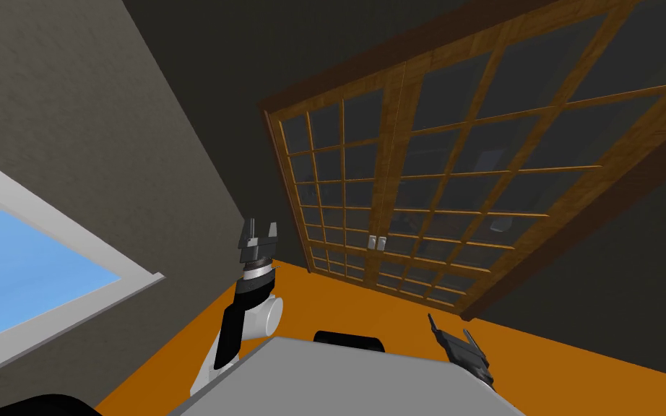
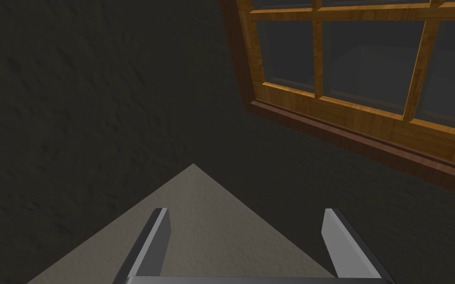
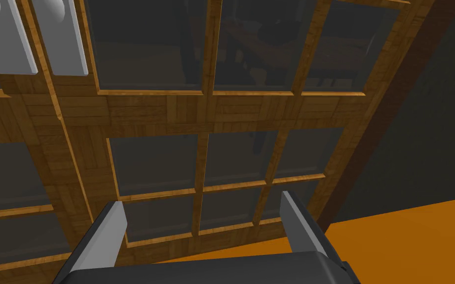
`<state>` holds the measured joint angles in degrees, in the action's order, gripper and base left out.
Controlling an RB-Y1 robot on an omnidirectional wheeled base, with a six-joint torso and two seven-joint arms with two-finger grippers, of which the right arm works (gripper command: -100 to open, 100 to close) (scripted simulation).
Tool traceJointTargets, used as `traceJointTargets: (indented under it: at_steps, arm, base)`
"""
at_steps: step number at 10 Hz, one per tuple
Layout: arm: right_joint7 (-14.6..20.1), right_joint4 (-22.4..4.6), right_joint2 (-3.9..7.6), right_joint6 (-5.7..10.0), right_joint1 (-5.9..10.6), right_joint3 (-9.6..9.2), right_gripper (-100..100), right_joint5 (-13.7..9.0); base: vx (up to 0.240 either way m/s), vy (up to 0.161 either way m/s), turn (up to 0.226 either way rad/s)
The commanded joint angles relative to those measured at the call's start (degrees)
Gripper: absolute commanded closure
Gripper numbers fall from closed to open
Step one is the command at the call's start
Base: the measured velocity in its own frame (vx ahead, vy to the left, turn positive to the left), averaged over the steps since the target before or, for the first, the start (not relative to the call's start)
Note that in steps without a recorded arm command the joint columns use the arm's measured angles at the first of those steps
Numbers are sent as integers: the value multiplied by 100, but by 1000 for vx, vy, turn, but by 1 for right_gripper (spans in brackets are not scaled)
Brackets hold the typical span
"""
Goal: Pull the door open
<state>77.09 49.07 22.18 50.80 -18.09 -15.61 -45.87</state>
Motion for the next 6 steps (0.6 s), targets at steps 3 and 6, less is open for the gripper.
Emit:
traceJointTargets:
  at_steps: [3,6]
  arm:
    - [158,-449,119,85,-89,125,-100,-87]
    - [234,-638,212,102,-166,230,-100,-159]
  base:
    - [-62,3,-19]
    - [-61,-23,0]
